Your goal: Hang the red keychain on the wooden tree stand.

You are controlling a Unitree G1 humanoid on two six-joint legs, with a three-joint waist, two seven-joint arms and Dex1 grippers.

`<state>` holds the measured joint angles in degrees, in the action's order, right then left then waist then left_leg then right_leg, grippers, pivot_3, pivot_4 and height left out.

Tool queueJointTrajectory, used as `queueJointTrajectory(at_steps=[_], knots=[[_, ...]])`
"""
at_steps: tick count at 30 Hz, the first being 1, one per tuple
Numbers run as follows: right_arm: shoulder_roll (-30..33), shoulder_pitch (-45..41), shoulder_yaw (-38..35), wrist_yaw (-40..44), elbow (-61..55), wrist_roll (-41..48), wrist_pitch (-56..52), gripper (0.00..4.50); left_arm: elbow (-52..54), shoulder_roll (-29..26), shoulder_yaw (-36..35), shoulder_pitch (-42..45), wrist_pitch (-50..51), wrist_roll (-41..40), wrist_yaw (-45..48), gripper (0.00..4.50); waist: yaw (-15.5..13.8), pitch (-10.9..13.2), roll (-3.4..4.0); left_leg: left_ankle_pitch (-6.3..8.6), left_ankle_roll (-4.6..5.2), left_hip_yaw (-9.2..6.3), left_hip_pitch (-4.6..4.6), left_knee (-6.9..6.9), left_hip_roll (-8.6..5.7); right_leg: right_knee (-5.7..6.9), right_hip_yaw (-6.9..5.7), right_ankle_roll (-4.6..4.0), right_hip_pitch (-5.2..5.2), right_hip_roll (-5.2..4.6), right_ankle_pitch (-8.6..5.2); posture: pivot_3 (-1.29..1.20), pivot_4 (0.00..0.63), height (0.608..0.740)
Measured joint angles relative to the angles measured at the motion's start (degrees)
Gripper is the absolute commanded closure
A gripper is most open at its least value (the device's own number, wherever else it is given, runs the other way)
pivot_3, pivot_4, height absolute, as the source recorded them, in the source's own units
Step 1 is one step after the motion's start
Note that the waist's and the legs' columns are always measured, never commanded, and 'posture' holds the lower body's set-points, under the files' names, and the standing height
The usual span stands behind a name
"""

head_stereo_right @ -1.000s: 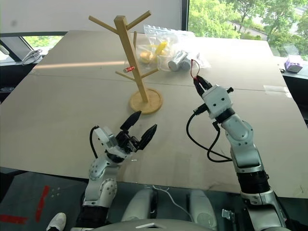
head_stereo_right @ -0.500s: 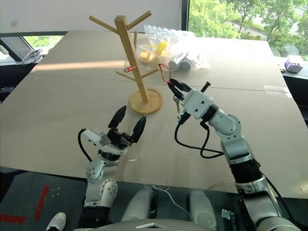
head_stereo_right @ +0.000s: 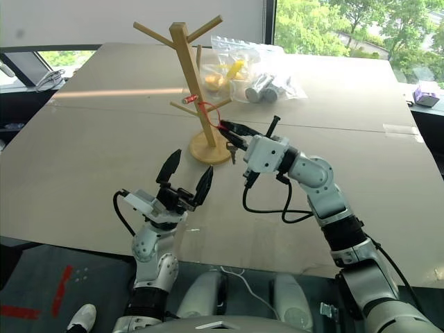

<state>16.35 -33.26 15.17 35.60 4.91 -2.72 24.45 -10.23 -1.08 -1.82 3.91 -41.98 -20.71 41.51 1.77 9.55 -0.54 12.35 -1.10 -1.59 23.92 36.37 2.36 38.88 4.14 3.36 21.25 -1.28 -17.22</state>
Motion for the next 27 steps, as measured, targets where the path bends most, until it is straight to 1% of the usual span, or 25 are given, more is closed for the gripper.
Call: queueJointTrajectory(at_steps=[6, 14, 21, 27], knots=[[-3.0, -3.7, 1.8, -0.5, 3.4, -2.0, 1.8, 4.39, -0.3, -0.2, 0.1, 0.2, -0.1, -0.8, 0.0, 0.00, -0.2, 0.0, 0.01, 0.00, 0.00, -0.04, -0.01, 0.01, 0.00, 0.02, -0.03, 0.00, -0.01, 0.00, 0.00, 0.00, 0.150, 0.740], [-5.9, -7.5, 2.0, -2.0, 10.2, -3.5, 3.7, 4.39, -0.3, -0.5, 0.2, 0.2, 0.4, -1.0, -0.5, 0.00, -0.2, 0.0, 0.02, 0.00, 0.00, -0.04, -0.02, 0.01, 0.00, 0.03, -0.04, -0.01, -0.01, 0.00, 0.00, 0.00, 0.150, 0.740], [-6.6, -8.7, 2.0, -2.6, 15.7, -3.7, 5.4, 4.39, -0.2, -0.3, 0.3, 0.2, 0.6, -0.9, -0.8, 0.00, -0.2, 0.0, 0.02, 0.00, 0.00, -0.04, -0.02, 0.01, 0.00, 0.03, -0.04, -0.01, -0.01, 0.00, 0.00, 0.00, 0.150, 0.740], [-7.1, -11.7, 1.7, -4.1, 20.8, -3.9, 6.7, 4.39, 0.0, -0.3, 0.3, 0.1, 1.0, -0.8, -1.6, 0.00, -0.2, 0.0, 0.02, 0.00, 0.00, -0.04, -0.02, 0.01, 0.00, 0.03, -0.04, -0.01, -0.01, 0.00, 0.00, 0.00, 0.150, 0.740]])
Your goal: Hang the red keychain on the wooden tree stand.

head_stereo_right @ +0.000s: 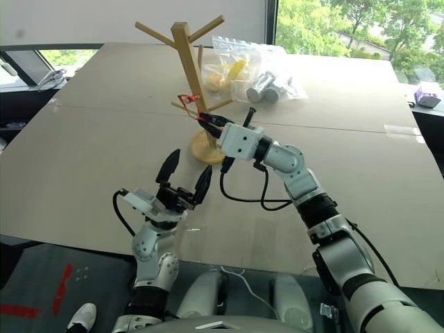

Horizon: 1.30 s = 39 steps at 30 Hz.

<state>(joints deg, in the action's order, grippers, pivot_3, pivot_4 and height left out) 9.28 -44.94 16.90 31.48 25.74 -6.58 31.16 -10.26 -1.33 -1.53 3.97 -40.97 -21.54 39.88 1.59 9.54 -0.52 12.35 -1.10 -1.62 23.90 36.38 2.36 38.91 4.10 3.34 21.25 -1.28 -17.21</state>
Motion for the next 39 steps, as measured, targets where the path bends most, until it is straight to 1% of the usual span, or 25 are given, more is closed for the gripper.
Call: queueJointTrajectory(at_steps=[4, 5, 6, 9, 10, 11, 12, 13, 14, 18, 21, 23, 24, 27, 30, 31, 33, 36, 39], knots=[[-0.8, -1.0, 0.0, -1.8, 3.1, -0.2, 0.8, 4.39, 0.1, 0.0, 0.1, 0.0, 0.5, 0.0, -0.1, 0.00, 0.0, 0.0, 0.00, 0.00, 0.00, 0.00, 0.00, 0.00, 0.00, 0.00, 0.00, 0.00, 0.00, 0.00, 0.00, 0.00, 0.150, 0.740], [-0.9, -1.2, 0.0, -2.1, 3.6, -0.2, 1.0, 3.69, 0.1, -0.1, 0.1, 0.0, 0.6, 0.0, -0.1, 0.00, 0.0, 0.0, 0.00, 0.00, 0.00, 0.00, 0.00, 0.00, 0.00, 0.00, 0.00, 0.00, 0.00, 0.00, 0.00, 0.00, 0.150, 0.740], [-1.0, -1.4, 0.0, -2.4, 4.0, -0.2, 1.1, 3.41, 0.2, -0.1, 0.1, 0.0, 0.6, 0.0, -0.1, 0.00, 0.0, 0.0, 0.00, 0.00, 0.00, 0.00, 0.00, 0.00, 0.00, 0.00, 0.00, 0.00, 0.00, 0.00, 0.00, 0.00, 0.150, 0.740], [-1.2, -1.8, -0.3, -3.3, 4.2, -0.2, 2.2, 1.96, 0.3, -0.2, 0.5, -0.2, 0.7, 0.0, -0.1, 0.00, 0.0, 0.0, 0.00, 0.00, 0.00, 0.00, 0.00, -0.01, 0.00, 0.00, 0.00, 0.00, 0.00, 0.00, 0.00, 0.00, 0.150, 0.740], [-1.2, -1.8, -0.4, -3.5, 4.2, -0.2, 2.5, 1.64, 0.3, -0.3, 0.6, -0.2, 0.7, 0.0, -0.1, 0.00, 0.0, 0.0, 0.00, 0.00, 0.00, 0.01, 0.00, -0.01, 0.00, 0.00, 0.00, 0.00, 0.00, -0.01, 0.00, 0.00, 0.150, 0.740], [-1.3, -1.8, -0.6, -3.9, 4.2, -0.2, 2.9, 1.05, 0.4, -0.3, 0.8, -0.3, 0.7, 0.0, -0.1, 0.00, 0.0, 0.0, 0.00, 0.00, 0.00, 0.00, 0.00, -0.01, 0.00, 0.00, 0.00, 0.00, 0.00, -0.01, 0.00, 0.00, 0.150, 0.740], [-1.3, -1.8, -0.7, -4.1, 4.2, -0.1, 3.0, 0.84, 0.4, -0.3, 0.8, -0.3, 0.7, 0.0, -0.1, 0.00, 0.0, 0.0, 0.00, 0.00, 0.00, 0.00, 0.00, -0.01, 0.00, 0.00, 0.00, 0.00, 0.00, 0.00, 0.00, 0.00, 0.150, 0.740], [-1.3, -1.6, -1.2, -4.5, 4.1, -0.1, 3.0, 0.39, 0.4, -0.4, 1.0, -0.3, 0.7, 0.0, -0.1, 0.00, 0.0, 0.0, 0.00, 0.00, 0.00, 0.00, 0.00, -0.01, 0.00, 0.00, 0.00, 0.00, 0.00, -0.01, 0.00, 0.00, 0.150, 0.740], [-1.3, -1.5, -1.8, -4.9, 3.8, 0.1, 3.0, 0.04, 0.4, -0.4, 1.1, -0.3, 0.7, 0.0, -0.2, 0.00, 0.0, 0.0, 0.00, 0.00, 0.00, 0.00, 0.01, -0.01, 0.00, -0.01, 0.00, 0.00, 0.00, -0.01, 0.00, 0.00, 0.150, 0.740], [-0.8, 0.7, -3.9, -6.3, 1.0, 0.8, 2.8, 0.04, 0.6, -0.4, 1.1, -0.4, 0.7, 0.0, -0.6, 0.00, -0.1, 0.0, 0.00, 0.00, 0.00, 0.00, 0.01, -0.02, 0.00, -0.01, 0.00, 0.00, 0.00, -0.01, 0.00, 0.00, 0.150, 0.740], [0.6, 5.9, -6.4, -7.7, -2.9, 2.0, 0.1, 0.04, 1.1, -0.2, 1.0, -0.5, 1.9, -0.1, -2.3, 0.00, -0.4, 0.0, -0.01, 0.00, 0.00, 0.01, 0.02, -0.03, 0.00, -0.03, 0.00, 0.00, -0.01, -0.03, 0.00, 0.00, 0.150, 0.740], [1.4, 8.5, -7.4, -8.3, -3.5, 2.6, -1.4, 0.04, 1.8, -0.1, 0.9, -0.8, 3.0, -0.1, -3.5, 0.00, -0.5, 0.0, -0.01, 0.00, 0.00, 0.02, 0.02, -0.03, 0.00, -0.04, 0.00, 0.00, -0.01, -0.03, 0.00, 0.00, 0.150, 0.740], [2.1, 11.9, -9.1, -9.1, -3.4, 3.1, -3.9, 0.04, 2.6, 0.1, 0.2, -0.9, 4.2, 0.0, -5.4, 0.00, -0.5, 0.0, -0.01, 0.00, 0.00, 0.04, 0.04, -0.03, 0.00, -0.01, 0.02, 0.00, 0.03, -0.03, 0.00, 0.00, 0.150, 0.740], [3.0, 15.6, -11.3, -10.5, -4.4, 3.7, -6.3, 0.04, 3.6, 0.6, -0.7, -0.8, 5.7, 1.8, -9.7, 0.00, -0.5, 0.0, -0.02, 0.00, 0.00, 0.03, 0.03, -0.04, 0.00, -0.02, 0.01, 0.00, 0.03, -0.01, 0.00, 0.00, 0.150, 0.740], [3.6, 22.8, -15.5, -13.2, -5.4, 5.7, -10.7, 0.04, 4.5, 0.9, -3.8, -0.5, 10.0, 7.2, -19.2, 0.00, -0.7, 0.0, -0.05, 0.01, 0.00, 0.00, 0.03, -0.06, -0.01, -0.06, -0.01, 0.00, -0.01, -0.01, -0.01, 0.00, 0.150, 0.740], [3.8, 25.6, -16.9, -14.4, -5.8, 6.1, -12.7, 0.04, 4.5, 0.4, -5.3, -0.6, 10.8, 10.4, -22.8, 0.00, -0.6, 0.0, -0.06, 0.00, 0.00, 0.02, 0.07, -0.06, 0.00, -0.06, 0.01, 0.00, 0.03, -0.01, -0.01, 0.00, 0.150, 0.740], [3.8, 27.3, -17.9, -15.3, -6.2, 6.5, -14.5, 0.04, 5.2, 0.3, -5.3, -0.6, 11.2, 12.4, -24.8, 0.00, -0.5, 0.0, -0.06, 0.00, 0.00, 0.03, 0.06, -0.06, -0.01, -0.05, 0.01, 0.00, 0.03, -0.01, -0.01, 0.00, 0.150, 0.740], [3.2, 29.5, -18.0, -16.2, -8.8, 6.9, -16.0, 0.04, 6.6, 0.7, -5.9, -0.3, 18.1, 12.3, -28.5, 0.00, -0.5, 0.0, -0.06, 0.00, 0.00, 0.01, 0.04, -0.06, 0.00, -0.05, 0.00, 0.01, 0.02, 0.00, -0.01, 0.00, 0.150, 0.740], [2.9, 31.6, -18.2, -17.2, -9.9, 7.2, -16.8, 0.04, 6.6, -0.1, -6.6, -0.3, 21.1, 13.6, -31.4, 0.00, -0.6, 0.0, -0.08, 0.00, 0.00, 0.00, 0.04, -0.06, 0.00, -0.06, -0.01, 0.01, 0.02, 0.00, -0.01, 0.00, 0.150, 0.740]])
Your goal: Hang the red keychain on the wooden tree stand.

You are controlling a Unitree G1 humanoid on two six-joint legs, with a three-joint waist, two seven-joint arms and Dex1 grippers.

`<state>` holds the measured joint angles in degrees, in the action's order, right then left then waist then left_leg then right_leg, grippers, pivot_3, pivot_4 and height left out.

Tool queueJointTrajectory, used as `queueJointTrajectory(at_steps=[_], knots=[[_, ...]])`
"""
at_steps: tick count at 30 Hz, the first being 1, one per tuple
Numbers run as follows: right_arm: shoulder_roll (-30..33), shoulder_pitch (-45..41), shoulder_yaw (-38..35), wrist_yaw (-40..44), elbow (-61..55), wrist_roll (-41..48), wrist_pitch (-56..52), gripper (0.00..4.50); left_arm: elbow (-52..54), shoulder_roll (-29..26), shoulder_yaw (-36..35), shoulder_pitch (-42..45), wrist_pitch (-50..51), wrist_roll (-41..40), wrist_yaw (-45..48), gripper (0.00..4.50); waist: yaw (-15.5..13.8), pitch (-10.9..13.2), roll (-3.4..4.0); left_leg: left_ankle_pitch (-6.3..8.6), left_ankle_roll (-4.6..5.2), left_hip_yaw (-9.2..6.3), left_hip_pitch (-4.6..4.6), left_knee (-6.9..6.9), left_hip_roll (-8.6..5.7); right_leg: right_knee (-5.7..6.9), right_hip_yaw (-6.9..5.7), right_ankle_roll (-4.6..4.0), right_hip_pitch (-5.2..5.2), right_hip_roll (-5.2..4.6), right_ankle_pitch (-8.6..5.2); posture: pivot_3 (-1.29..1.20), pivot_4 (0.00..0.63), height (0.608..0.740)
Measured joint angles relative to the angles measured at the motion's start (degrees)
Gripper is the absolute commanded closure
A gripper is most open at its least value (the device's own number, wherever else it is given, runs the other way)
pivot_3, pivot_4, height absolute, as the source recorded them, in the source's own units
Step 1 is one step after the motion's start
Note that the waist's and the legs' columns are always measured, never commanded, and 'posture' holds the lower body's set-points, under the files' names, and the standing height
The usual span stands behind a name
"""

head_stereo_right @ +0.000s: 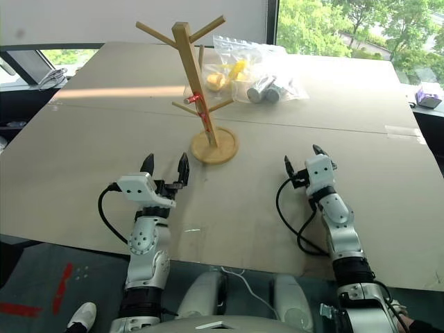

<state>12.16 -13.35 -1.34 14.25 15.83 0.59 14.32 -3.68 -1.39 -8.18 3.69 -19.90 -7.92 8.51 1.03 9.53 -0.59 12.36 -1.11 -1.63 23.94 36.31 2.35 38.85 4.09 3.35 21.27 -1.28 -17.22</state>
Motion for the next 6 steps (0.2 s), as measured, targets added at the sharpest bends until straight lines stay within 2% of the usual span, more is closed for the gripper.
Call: queueJointTrajectory(at_steps=[6], knots=[[-1.2, 2.5, -0.8, -1.8, -2.6, 0.2, -0.6, 0.04, 0.8, -2.9, -0.4, -0.1, 5.3, 0.8, -1.4, 0.00, 0.0, 0.0, -0.05, 0.00, 0.00, -0.01, 0.00, 0.00, 0.00, 0.00, 0.00, 0.00, -0.01, 0.00, 0.00, 0.00, 0.150, 0.740]])
